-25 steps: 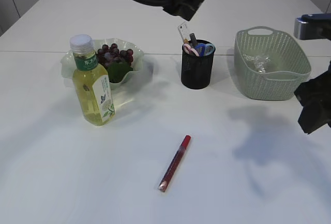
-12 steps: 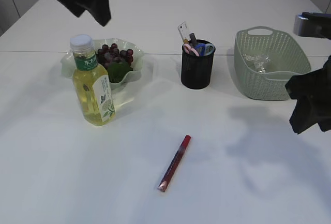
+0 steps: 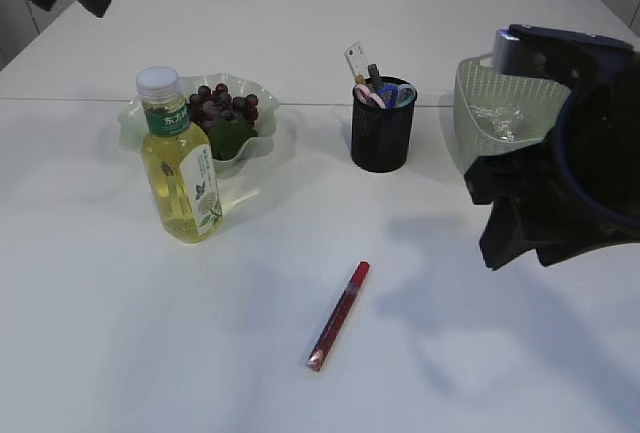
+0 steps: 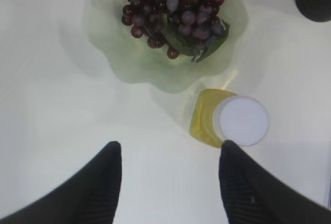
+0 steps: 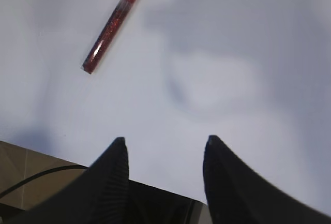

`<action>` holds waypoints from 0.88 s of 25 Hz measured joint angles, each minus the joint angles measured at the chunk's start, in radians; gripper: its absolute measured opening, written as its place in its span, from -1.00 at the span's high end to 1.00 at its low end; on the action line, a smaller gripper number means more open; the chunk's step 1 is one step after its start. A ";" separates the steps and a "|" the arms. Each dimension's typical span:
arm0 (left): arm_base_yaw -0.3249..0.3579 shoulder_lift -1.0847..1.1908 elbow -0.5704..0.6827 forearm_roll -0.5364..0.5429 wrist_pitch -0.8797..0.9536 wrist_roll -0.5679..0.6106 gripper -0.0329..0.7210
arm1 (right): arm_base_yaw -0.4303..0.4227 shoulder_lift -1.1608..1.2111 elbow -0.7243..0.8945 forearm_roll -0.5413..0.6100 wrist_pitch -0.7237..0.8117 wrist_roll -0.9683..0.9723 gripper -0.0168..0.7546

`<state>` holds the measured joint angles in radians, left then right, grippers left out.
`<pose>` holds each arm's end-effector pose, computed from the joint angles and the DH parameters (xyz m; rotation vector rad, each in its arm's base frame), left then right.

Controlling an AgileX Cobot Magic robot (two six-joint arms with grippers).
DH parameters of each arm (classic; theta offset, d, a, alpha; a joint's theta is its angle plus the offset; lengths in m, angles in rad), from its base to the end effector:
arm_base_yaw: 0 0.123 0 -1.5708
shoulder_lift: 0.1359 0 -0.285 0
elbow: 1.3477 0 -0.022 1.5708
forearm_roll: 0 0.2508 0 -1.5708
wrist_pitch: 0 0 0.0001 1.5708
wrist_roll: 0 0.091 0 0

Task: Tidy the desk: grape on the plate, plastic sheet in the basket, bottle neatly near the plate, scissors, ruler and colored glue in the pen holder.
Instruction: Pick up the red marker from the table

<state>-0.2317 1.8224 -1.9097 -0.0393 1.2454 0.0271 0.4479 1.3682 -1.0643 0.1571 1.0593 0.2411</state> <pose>0.3831 -0.0939 0.3722 0.3374 2.6242 -0.1222 0.2265 0.1226 0.2888 -0.2171 2.8861 0.3475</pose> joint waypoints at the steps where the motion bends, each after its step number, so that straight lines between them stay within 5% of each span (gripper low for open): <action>1: 0.009 -0.017 0.022 -0.003 0.000 0.000 -0.24 | 0.004 0.000 0.000 0.002 -0.010 0.014 -0.03; 22: 0.046 -0.595 0.776 0.039 -0.109 0.000 -0.22 | 0.084 0.260 -0.149 0.128 -0.106 0.146 -0.03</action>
<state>-0.1861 1.2275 -1.1335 0.0000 1.1362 0.0271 0.5317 1.6285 -1.2134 0.2848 0.9538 0.3868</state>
